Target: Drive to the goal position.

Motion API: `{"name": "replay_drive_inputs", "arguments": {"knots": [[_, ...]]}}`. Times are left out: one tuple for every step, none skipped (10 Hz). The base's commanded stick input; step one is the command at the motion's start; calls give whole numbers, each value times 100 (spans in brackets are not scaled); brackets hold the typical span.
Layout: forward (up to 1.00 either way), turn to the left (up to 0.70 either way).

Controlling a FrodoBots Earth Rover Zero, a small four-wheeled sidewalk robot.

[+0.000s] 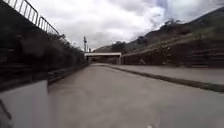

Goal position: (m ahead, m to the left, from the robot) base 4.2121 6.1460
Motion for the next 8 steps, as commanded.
{"name": "replay_drive_inputs", "arguments": {"knots": [[70,0],[70,0],[70,0],[70,0],[70,0],[70,0],[70,0],[70,0]]}}
